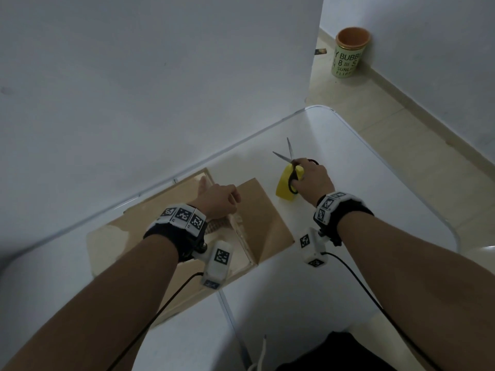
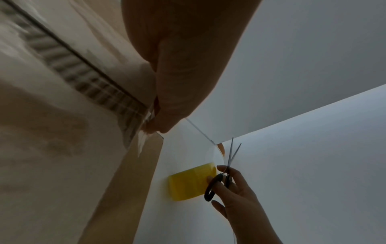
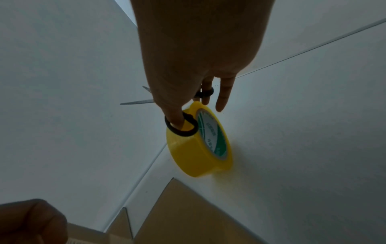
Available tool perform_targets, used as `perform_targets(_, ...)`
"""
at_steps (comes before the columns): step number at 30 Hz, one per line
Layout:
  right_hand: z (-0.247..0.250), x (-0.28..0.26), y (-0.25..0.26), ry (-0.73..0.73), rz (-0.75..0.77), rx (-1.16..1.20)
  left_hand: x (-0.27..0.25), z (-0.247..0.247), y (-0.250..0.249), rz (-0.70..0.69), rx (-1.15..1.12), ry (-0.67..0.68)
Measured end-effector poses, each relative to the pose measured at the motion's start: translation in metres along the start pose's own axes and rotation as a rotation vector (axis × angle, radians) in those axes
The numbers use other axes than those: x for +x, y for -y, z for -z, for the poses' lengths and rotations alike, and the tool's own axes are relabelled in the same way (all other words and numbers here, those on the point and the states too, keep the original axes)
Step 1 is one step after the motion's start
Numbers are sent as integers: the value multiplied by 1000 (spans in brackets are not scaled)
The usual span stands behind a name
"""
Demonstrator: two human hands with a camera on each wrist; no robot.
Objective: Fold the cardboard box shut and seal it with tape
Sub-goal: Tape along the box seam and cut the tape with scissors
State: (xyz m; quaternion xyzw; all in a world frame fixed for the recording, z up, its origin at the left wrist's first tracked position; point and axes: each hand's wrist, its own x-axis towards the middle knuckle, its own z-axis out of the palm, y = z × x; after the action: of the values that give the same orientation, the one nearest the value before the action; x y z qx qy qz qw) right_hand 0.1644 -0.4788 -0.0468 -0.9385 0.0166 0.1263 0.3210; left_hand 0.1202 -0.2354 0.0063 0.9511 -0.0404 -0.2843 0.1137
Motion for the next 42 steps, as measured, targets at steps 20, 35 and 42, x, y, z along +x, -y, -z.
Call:
perform_targets(20,19,-47,-22,-314,-281,326,0,-3,0,7,-3,-35)
perform_targets(35,4,-63,-25,472,-490,-364,-4,-5,-1,-11,-17,-76)
perform_targets(42,5,-71,23,667,-433,633,-4,-6,0,-12,-28,-80)
